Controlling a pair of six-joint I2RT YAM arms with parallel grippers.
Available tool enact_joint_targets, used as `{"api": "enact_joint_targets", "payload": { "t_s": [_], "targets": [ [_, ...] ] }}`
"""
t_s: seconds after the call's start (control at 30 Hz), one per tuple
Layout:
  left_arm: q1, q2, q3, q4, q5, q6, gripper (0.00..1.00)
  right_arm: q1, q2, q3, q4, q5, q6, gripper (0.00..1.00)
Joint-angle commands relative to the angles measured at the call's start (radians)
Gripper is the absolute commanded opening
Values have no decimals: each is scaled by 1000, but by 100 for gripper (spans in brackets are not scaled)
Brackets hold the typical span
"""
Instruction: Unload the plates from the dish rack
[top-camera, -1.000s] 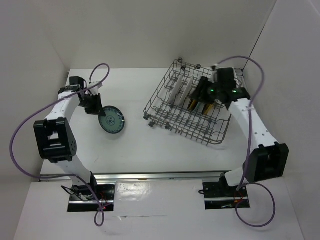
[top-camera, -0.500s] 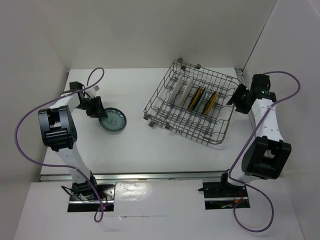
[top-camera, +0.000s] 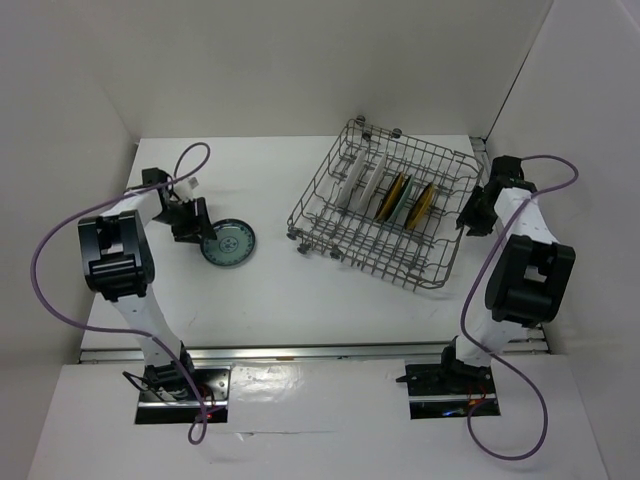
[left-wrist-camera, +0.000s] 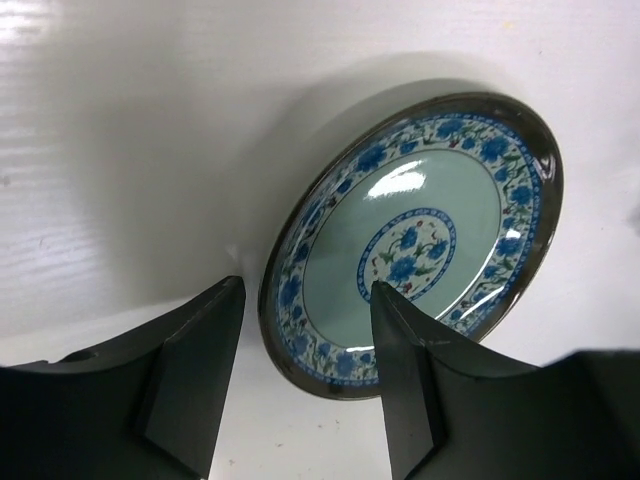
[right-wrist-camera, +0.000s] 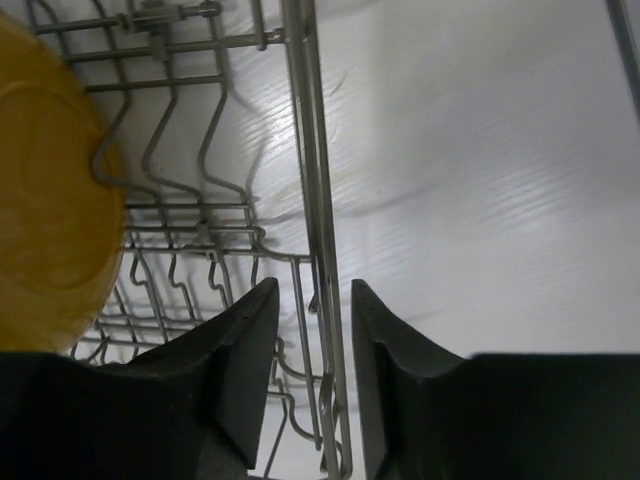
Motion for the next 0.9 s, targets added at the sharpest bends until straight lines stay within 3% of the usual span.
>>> {"api": "enact_joint_targets", "payload": {
  "t_s": [0.0, 0.07, 0.3, 0.47, 0.7, 0.87],
  "targets": [
    [2, -77, -15, -14, -34, 24, 67, -5, 65, 13, 40, 32, -13, 41],
    [-7, -91, -5, -35, -34, 35, 67, -5, 92, 38, 40, 32, -13, 28],
    [-7, -181, -24, -90, -34, 69, 68, -5, 151, 130, 21, 133, -34, 0],
    [-16, -243, -44, -127, -25, 101, 68, -5, 208, 200, 21, 202, -57, 0],
    [-25, -303, -62, -136, -25, 121, 68, 32, 237, 239, 157, 429, -162, 0],
    [-25, -326, -84, -135, -36, 142, 68, 32, 290, 260, 214, 501, -172, 1]
  ]
}}
